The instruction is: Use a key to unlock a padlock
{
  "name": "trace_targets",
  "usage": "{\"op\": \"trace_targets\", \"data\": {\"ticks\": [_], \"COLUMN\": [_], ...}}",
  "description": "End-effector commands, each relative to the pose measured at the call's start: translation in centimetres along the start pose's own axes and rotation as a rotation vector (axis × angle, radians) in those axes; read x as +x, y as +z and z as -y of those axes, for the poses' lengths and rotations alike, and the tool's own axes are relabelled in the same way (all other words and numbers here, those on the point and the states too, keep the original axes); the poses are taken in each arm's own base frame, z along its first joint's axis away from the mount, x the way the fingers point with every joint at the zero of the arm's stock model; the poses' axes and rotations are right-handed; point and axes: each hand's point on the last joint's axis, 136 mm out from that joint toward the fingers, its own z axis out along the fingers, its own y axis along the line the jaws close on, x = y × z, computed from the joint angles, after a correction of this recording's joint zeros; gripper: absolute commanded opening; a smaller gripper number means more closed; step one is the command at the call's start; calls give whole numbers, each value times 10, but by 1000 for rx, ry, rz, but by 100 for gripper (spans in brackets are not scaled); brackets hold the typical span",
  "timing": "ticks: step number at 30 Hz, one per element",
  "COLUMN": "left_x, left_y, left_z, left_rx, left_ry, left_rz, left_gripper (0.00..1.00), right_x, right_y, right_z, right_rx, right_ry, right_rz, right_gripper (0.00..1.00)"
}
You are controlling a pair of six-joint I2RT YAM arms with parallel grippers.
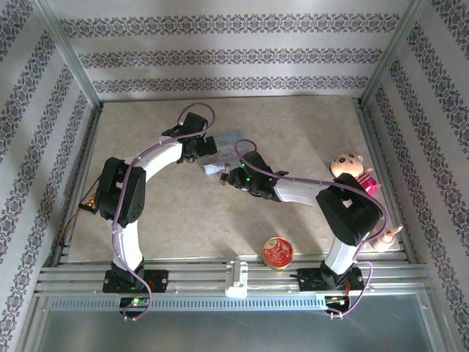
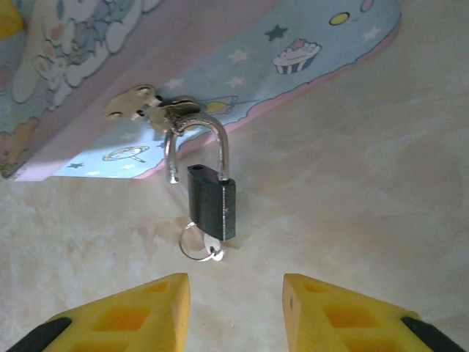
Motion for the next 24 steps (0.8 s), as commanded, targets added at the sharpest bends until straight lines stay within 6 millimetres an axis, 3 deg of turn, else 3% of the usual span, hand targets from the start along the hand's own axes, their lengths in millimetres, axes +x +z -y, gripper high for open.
{"op": "trace_targets", "data": {"ticks": [1, 24], "left_x": [17, 32], "left_y": [13, 20], "left_z": [-17, -23], "left_rx": [-55, -42], "left_ry": [18, -26], "left_rz": [-70, -120], "left_gripper": [99, 99], "right_x": [0, -8], "right_y": [5, 44], "right_z": [-5, -14], "right_rx": [1, -172], "right_ry": [-29, 28], "right_rz": [-9, -39], "right_gripper": [39, 36]}}
